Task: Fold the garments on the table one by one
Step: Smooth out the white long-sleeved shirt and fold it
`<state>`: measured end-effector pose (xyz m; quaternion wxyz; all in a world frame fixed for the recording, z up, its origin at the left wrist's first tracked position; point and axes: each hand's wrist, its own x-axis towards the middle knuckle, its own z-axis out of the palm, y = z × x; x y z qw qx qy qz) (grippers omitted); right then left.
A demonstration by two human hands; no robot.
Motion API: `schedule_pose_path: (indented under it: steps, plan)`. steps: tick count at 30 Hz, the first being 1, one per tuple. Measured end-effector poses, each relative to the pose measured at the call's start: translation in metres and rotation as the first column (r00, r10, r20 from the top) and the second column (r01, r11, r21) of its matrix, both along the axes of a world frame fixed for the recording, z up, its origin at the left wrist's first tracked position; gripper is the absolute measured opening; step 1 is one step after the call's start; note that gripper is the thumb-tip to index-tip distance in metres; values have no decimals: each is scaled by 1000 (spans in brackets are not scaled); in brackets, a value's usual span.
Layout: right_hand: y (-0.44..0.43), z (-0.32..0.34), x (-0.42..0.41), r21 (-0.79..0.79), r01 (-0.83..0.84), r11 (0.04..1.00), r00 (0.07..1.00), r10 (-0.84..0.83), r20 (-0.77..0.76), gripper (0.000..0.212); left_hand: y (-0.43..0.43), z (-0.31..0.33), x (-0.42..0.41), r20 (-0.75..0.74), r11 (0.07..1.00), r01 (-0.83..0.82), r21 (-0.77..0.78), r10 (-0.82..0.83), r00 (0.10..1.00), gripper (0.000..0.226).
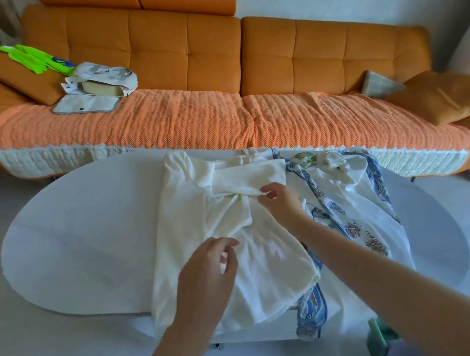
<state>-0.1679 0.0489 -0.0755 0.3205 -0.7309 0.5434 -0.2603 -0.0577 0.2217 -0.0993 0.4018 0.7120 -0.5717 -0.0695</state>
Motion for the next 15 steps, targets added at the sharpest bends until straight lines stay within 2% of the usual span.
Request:
schedule_pose_path:
  steps: [2, 4, 7, 9, 13, 15]
  plan:
    - [-38, 2, -17, 76, 83, 994, 996, -80, -44, 27, -26, 8, -28, -54, 996, 47, 79, -43, 998, 14]
    - [-68, 0, -25, 107, 123, 987, 989, -113, -101, 14, -53, 10, -56, -23, 980, 72, 183, -69, 997, 23]
    - [-101, -7, -24, 130, 172, 977, 980, -156, -125, 32, -85, 5, -84, 70, 949, 50, 312, -75, 995, 44]
    - [-111, -8, -20, 173, 209, 962, 973, -187, -134, 35, -94, 0, -93, 111, 921, 26, 388, -75, 991, 53]
    - [-124, -15, -15, 225, 238, 945, 970, -220, -99, 33, -86, -12, -91, 120, 916, 67, 395, -124, 985, 30]
    - [-128, -18, -13, 218, 245, 945, 969, -248, -13, 26, -74, -14, -83, 3, 920, 117, 373, -128, 992, 25]
